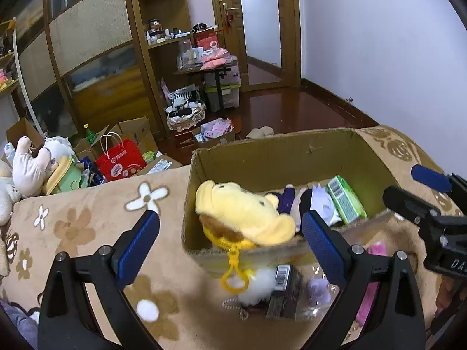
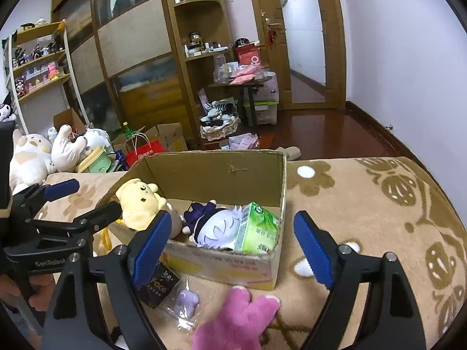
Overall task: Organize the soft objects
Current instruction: 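Open both tools to drop the dog plush and the carton into the box, then move both open tools back toward the remaining toys beside the box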
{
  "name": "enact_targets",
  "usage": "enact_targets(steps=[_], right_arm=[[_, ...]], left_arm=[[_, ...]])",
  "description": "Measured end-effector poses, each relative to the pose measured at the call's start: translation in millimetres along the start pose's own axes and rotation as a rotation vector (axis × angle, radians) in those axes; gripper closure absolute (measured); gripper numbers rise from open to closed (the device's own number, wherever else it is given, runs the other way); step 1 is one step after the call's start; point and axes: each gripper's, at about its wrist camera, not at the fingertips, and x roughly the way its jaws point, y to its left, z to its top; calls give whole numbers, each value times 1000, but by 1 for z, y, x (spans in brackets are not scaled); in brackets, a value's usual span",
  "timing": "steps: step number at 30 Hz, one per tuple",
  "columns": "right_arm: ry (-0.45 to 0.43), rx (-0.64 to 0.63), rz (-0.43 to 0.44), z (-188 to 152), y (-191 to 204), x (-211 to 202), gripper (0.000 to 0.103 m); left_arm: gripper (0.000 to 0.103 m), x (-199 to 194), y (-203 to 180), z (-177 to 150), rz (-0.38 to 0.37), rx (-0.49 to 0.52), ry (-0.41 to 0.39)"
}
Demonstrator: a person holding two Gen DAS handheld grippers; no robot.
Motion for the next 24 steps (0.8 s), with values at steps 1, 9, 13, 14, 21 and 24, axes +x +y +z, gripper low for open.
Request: enact_targets(steps=[1,9,13,14,21,24], right_arm=[[1,1,-2,-1,0,-2,12],[4,1,-12,-8,4,-23,2],[6,-7,-16,-13,6,-33,2],[7,-8,-19,-15,7,-36,2],[13,-23,-26,-25,13,-48,2],[14,-19,-28,-28,14,-52,2]], left_arm=[[6,-2,0,-1,3,-1,6],[6,-22,2,-18,28,2,65],[6,-35,6,-22,36,-16,69],[6,-37,7,-22,39,-20,70],[6,-55,12,-36,61,-48,90],[6,-57,10,-41,80,-32,103]])
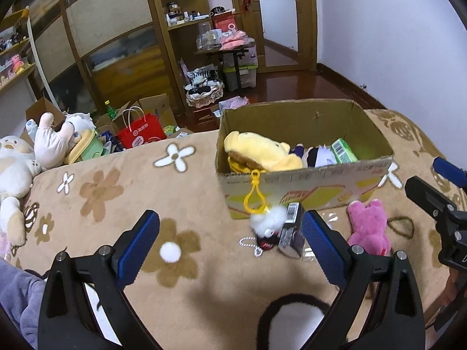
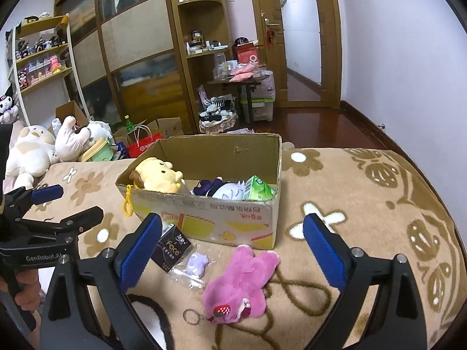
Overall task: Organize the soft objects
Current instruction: 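Move both open tools back toward the remaining toys beside the box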
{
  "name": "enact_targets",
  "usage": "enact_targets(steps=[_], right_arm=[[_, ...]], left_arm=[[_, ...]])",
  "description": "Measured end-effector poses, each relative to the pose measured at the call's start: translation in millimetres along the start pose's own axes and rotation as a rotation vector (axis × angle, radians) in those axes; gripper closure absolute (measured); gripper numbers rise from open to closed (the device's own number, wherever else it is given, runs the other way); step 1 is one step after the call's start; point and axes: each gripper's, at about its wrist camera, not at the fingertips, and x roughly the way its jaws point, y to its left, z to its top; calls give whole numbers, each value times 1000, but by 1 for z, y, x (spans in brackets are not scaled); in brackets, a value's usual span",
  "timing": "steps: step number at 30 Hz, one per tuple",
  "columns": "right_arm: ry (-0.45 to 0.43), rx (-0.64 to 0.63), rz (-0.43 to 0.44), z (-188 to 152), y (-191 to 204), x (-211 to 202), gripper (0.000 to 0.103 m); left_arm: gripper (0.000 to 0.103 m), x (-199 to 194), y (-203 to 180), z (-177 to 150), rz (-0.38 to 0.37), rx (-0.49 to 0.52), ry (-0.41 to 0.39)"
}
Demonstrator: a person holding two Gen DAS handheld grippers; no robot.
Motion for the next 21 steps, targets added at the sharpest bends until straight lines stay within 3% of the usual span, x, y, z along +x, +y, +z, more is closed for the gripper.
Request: enact_targets(steps=[21], right_arm=[[109,57,-54,-24,-6,27,2]], left_arm=[[6,38,6,-4,12,-26,125]])
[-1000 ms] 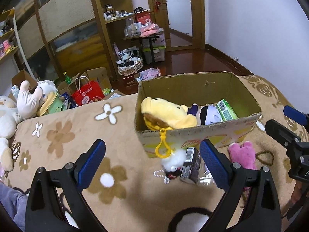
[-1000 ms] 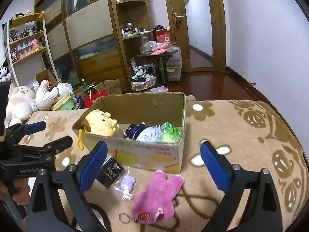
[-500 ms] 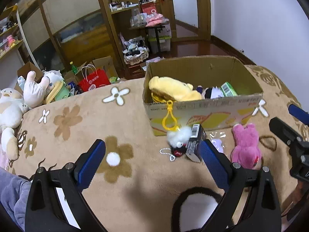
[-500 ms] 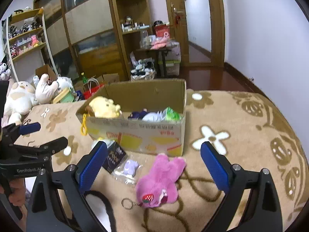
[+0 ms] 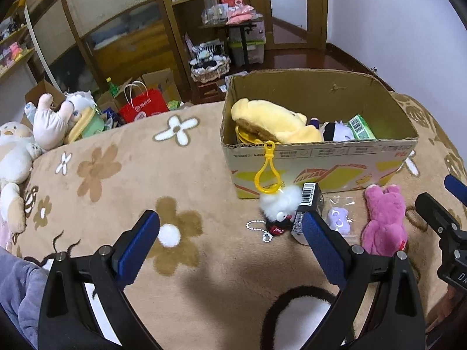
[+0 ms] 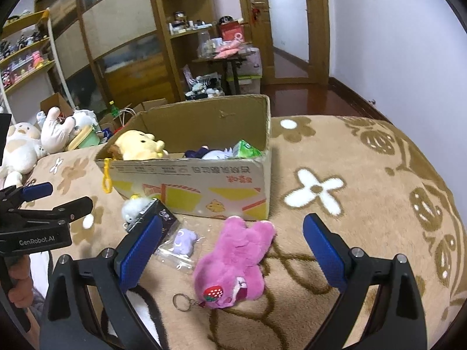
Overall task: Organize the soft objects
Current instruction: 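Move both open tools back toward the remaining toys beside the box, then grasp the pink bear plush with the right tool while the left tool grasps the white pompom keychain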
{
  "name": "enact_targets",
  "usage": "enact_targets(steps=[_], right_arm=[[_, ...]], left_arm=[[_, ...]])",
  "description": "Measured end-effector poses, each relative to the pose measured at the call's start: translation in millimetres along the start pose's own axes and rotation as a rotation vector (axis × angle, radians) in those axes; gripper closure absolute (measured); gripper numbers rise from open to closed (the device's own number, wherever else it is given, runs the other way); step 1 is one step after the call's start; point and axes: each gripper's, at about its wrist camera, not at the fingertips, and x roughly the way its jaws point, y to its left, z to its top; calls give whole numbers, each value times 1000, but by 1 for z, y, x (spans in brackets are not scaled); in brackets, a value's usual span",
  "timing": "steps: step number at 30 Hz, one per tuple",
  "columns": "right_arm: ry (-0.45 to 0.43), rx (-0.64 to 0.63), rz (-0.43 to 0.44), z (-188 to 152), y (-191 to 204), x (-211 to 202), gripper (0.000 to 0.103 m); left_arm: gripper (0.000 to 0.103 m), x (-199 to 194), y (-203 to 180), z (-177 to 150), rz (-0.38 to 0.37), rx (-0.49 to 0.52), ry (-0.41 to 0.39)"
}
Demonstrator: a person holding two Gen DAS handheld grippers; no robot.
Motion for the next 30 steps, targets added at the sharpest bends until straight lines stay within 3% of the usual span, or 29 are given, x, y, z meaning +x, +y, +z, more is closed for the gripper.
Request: enact_targets(steps=[16,26,30], right_arm=[[77,29,-55,-5,-9,30,2],[166,70,-8,-10,-13,52,2],[196,75,7,-14,-12,60,2]], left_arm=[[6,45,11,11,-67,-61,108],[6,74,14,6,-125,-132,159],[6,85,7,4,-133,-114,187]])
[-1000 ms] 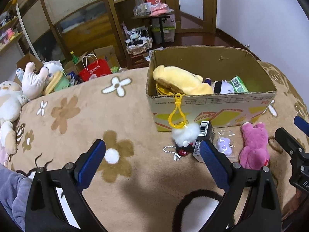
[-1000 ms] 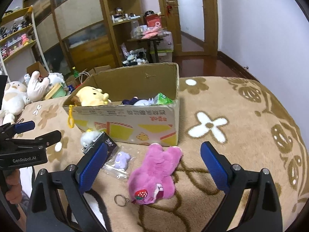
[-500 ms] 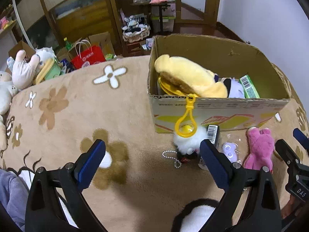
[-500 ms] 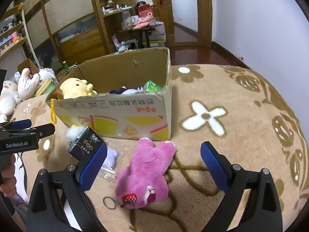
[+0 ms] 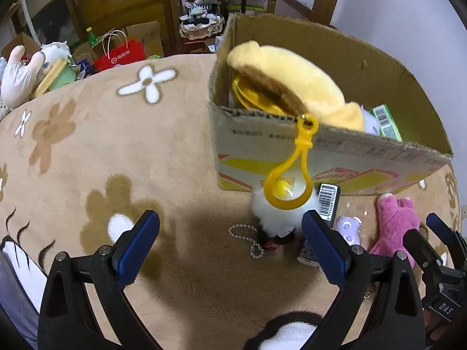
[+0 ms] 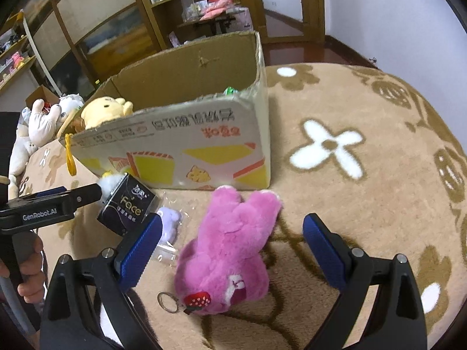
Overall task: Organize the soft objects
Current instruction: 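Grasp the pink bear plush with the right tool while the left tool grasps the white pompom keychain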
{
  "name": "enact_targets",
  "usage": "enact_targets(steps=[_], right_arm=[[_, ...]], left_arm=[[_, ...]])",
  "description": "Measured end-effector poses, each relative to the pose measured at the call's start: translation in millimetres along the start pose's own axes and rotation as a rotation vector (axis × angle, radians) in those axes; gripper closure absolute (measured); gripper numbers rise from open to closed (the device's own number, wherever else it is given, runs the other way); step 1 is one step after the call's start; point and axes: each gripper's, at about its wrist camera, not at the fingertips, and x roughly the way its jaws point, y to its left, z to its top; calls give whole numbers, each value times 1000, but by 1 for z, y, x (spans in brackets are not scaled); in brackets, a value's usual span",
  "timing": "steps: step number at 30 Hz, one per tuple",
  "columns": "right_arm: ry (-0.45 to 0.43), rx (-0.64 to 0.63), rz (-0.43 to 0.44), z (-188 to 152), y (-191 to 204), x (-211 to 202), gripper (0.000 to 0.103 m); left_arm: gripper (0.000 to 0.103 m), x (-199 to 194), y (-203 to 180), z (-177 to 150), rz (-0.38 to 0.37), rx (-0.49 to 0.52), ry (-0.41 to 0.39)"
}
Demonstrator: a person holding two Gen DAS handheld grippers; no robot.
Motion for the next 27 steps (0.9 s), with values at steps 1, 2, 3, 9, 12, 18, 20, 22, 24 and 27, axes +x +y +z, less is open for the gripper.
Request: enact_targets(steps=[1,2,3,9,12,18,20,22,24,27], right_arm=[[10,-2,-5,-1,0,3,3],[15,-1,-6,-1,0,4,3],[19,0,-7,-2,0,5,4],[49,7,-14,-3,-3,17,7],[63,4,-15,-4,-4,21,10],[101,-9,6,-6,1,28,35],[108,-20,-1,-8,3,29,39],[108,-26,-2,-8,3,30,40],[112,-22,1,-8,2,31,40],[128,-16,10,-9,1,34,41]], left_arm=[[6,2,-1,0,4,5,2],[6,5,-2,1,8,12,7],[6,7,-3,1,11,16,10],[6,17,-11,1,-23,40,24],[6,17,-17,2,-27,63,12],[6,24,-20,4,-41,40,21],[7,33,-21,4,-40,44,41],[16,39,-24,1,-43,55,57],[19,44,-27,1,-44,66,71],[23,45,-31,1,-39,76,62]])
